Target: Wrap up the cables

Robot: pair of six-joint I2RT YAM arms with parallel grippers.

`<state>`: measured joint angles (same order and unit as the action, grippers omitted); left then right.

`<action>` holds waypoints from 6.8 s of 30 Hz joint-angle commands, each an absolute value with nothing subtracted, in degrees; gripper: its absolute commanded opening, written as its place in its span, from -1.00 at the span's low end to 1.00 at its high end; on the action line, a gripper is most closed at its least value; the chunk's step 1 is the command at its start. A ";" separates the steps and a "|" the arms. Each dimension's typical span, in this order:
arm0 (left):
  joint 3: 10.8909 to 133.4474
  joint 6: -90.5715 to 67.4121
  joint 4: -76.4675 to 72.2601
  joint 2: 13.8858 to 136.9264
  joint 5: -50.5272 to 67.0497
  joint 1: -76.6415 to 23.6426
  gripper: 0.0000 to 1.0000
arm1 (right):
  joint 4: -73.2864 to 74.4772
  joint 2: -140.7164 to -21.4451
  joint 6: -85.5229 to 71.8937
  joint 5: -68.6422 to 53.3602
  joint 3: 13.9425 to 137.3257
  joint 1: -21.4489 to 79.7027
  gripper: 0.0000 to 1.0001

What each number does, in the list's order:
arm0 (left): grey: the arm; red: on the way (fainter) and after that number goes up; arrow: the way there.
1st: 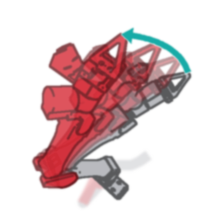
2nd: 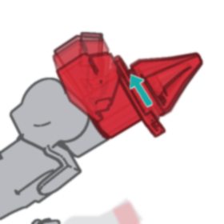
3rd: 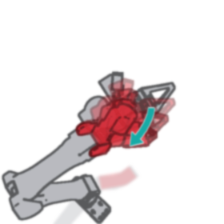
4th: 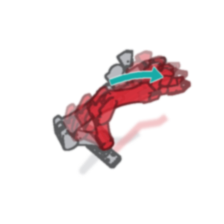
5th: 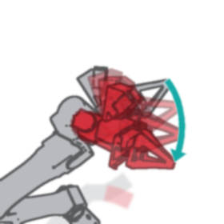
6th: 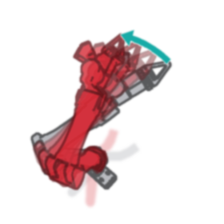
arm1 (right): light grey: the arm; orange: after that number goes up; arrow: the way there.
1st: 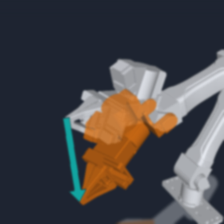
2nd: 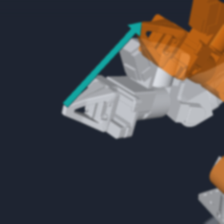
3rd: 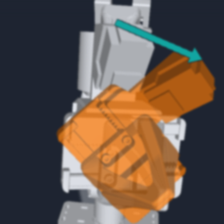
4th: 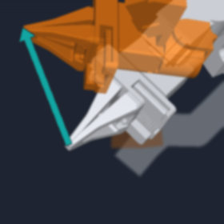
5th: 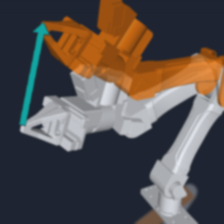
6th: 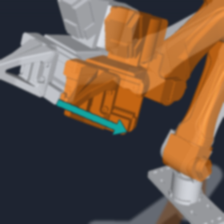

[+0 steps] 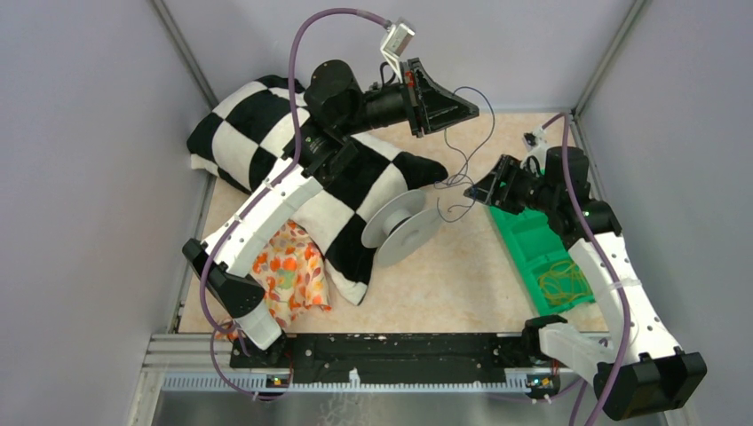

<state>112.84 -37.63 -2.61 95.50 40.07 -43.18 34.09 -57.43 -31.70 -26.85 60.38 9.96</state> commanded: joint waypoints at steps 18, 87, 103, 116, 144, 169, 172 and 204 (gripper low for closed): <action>112.77 -37.35 -6.69 93.58 41.83 -43.35 -1.00 | 40.82 -57.31 -30.38 -11.88 65.22 10.02 -1.00; 102.65 -11.79 16.35 92.58 15.61 -41.96 0.86 | 33.58 -60.76 -42.96 -12.81 62.59 12.23 -1.00; 93.65 -7.30 30.92 82.84 19.46 -40.25 0.97 | 31.09 -67.32 -44.20 -11.81 71.10 20.63 -1.00; 78.42 -2.79 7.52 78.71 18.46 -47.36 0.78 | 31.29 -67.05 -45.67 -12.03 71.69 20.65 -1.00; 75.42 -5.07 -1.35 86.62 16.22 -47.94 0.04 | 30.44 -65.50 -45.71 -13.05 70.32 20.65 -1.00; 73.88 -2.82 11.88 75.87 8.90 -47.90 -1.00 | 35.68 -65.74 -38.75 -15.21 72.65 19.30 0.59; 74.79 -2.88 15.57 74.38 8.87 -47.86 -1.00 | 37.83 -64.84 -35.00 -14.37 73.82 18.72 0.69; 82.93 -12.22 30.08 77.87 19.21 -42.45 -1.00 | 1.28 -60.30 -24.63 -17.24 49.09 25.89 0.52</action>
